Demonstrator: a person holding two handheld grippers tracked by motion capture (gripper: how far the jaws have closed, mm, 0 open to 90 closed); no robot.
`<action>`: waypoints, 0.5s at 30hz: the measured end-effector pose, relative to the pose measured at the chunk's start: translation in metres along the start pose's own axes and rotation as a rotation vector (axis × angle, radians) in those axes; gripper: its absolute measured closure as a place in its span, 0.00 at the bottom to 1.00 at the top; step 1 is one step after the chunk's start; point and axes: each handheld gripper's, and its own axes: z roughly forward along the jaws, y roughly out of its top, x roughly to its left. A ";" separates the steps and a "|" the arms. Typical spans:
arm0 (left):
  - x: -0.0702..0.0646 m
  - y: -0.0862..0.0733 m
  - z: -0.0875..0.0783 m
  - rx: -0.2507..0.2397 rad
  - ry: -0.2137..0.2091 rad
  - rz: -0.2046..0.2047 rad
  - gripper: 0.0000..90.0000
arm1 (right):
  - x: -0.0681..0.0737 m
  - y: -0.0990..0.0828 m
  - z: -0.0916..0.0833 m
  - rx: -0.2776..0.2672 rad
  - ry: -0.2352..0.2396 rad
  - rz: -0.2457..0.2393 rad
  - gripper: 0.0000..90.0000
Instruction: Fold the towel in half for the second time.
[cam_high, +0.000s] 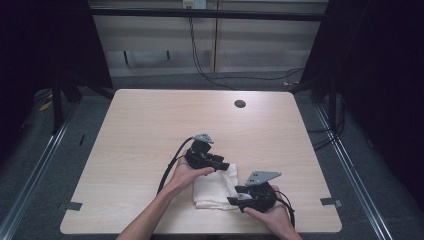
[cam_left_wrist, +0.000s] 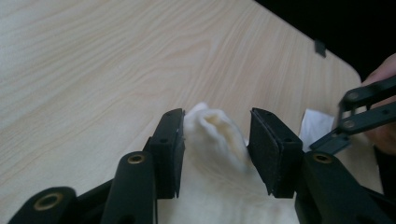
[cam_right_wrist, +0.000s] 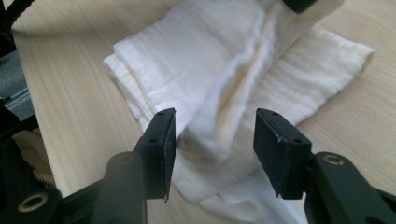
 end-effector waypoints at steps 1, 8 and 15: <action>-0.003 0.001 0.000 0.004 0.009 0.018 0.58 | -0.002 0.000 0.000 0.001 -0.007 0.007 0.54; 0.005 0.002 -0.022 -0.004 0.051 0.018 0.54 | -0.012 -0.003 0.001 0.011 -0.042 0.040 0.62; 0.014 -0.006 -0.043 0.003 0.091 0.011 0.52 | -0.023 -0.003 -0.006 0.019 -0.098 0.074 0.67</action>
